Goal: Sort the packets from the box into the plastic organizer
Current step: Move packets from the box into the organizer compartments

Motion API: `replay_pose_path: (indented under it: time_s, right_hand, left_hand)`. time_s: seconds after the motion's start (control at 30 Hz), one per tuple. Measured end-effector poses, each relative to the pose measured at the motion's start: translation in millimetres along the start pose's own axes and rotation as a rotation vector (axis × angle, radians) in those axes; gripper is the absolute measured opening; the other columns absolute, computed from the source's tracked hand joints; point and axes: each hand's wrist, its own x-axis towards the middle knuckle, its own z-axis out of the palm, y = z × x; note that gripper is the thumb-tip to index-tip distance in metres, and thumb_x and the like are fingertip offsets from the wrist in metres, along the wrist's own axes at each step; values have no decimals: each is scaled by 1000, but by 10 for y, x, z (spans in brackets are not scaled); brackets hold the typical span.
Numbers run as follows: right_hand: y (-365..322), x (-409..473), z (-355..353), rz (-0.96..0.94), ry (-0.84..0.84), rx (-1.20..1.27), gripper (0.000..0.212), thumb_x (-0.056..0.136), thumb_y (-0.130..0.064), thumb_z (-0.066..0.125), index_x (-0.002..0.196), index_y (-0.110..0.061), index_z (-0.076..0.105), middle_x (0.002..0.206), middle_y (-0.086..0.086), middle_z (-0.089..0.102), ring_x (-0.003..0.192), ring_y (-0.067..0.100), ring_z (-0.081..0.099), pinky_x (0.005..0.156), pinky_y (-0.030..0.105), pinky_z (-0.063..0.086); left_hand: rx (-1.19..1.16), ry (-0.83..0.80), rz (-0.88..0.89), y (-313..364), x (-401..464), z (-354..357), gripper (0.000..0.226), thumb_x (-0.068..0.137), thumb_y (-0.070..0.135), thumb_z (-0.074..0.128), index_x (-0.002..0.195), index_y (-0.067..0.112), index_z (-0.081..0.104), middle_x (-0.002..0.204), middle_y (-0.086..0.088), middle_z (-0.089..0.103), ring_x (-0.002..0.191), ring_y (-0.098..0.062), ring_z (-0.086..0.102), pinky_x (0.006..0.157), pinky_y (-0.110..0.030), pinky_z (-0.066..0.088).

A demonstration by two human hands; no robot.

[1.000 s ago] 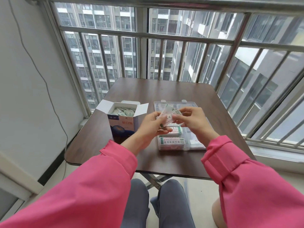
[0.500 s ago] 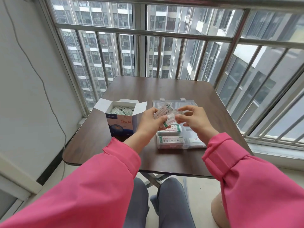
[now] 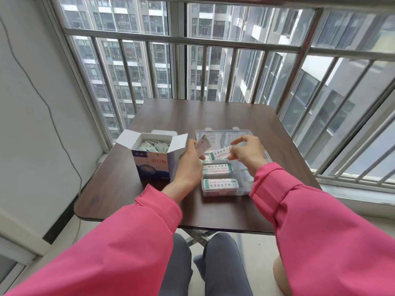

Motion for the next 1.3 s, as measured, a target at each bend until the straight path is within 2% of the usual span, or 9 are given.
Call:
replay_pose_path:
  time_s: [0.1,0.23,0.4,0.57,0.63,0.77,0.93,1.07,1.3]
  right_hand:
    - [-19,-2,67,-26,-72,-88,22,80,4,62,73,-16,59,97,13,66,57,20,66,69,29,56]
    - [-20,-4,153,-97,-103,-288,22,76,-6,68,65,-22,58,94,13,69,91,27,65,88,37,51]
    - [-47,12,175,-182,-135,-473,20,80,-10,69,71,-25,59,96,9,70,97,25,63,88,37,50]
    - [-25,28,155,-211,-142,-523,7,85,-23,67,90,-19,71,103,11,67,108,27,56,91,38,47]
    - [-75,4,104,-242,-103,-398,22,91,-30,57,96,-14,71,96,9,69,99,25,59,86,36,47]
    - [-187,-118,-3,-114,-270,95,24,94,-27,54,83,-10,67,54,0,58,44,6,47,45,16,37]
    - [-209,-140,-30,74,-411,505,19,94,-14,54,78,-6,60,53,-1,66,44,4,59,44,10,43]
    - [-184,-60,-79,44,-300,476,22,93,-12,56,73,-5,61,55,2,65,55,14,60,50,11,48]
    - [-24,76,-82,-25,-212,111,13,84,8,60,80,-4,63,69,9,59,61,14,55,56,14,51]
  left_hand:
    - [-32,15,-38,-37,23,-11,22,91,-2,36,103,16,38,103,-16,64,93,-37,61,83,-48,50]
    - [-73,11,-55,-68,42,-11,20,94,-1,33,106,12,41,101,-15,63,92,-36,61,85,-44,49]
    - [-126,11,-11,-25,15,-34,15,97,0,32,102,11,41,96,-11,63,61,-14,54,53,-9,42]
    - [-209,7,-4,-16,14,-40,12,99,8,35,99,14,45,96,-6,68,55,-7,54,50,-16,42]
    - [-232,7,-11,-20,23,-42,13,99,9,37,97,17,47,92,-3,68,55,-7,55,56,-23,46]
    - [-322,-31,-10,-13,15,-17,15,98,10,39,94,21,49,86,3,65,58,-8,56,58,-24,46]
    - [-417,-53,-31,8,25,27,22,99,13,38,87,26,51,85,-1,65,58,-9,57,54,-23,44]
    - [-380,32,-86,-57,91,54,24,100,19,36,82,27,49,83,1,63,56,-10,58,59,-27,43]
    - [-385,98,-237,-180,197,98,23,102,16,31,112,9,51,78,2,57,54,-9,51,50,-22,39]
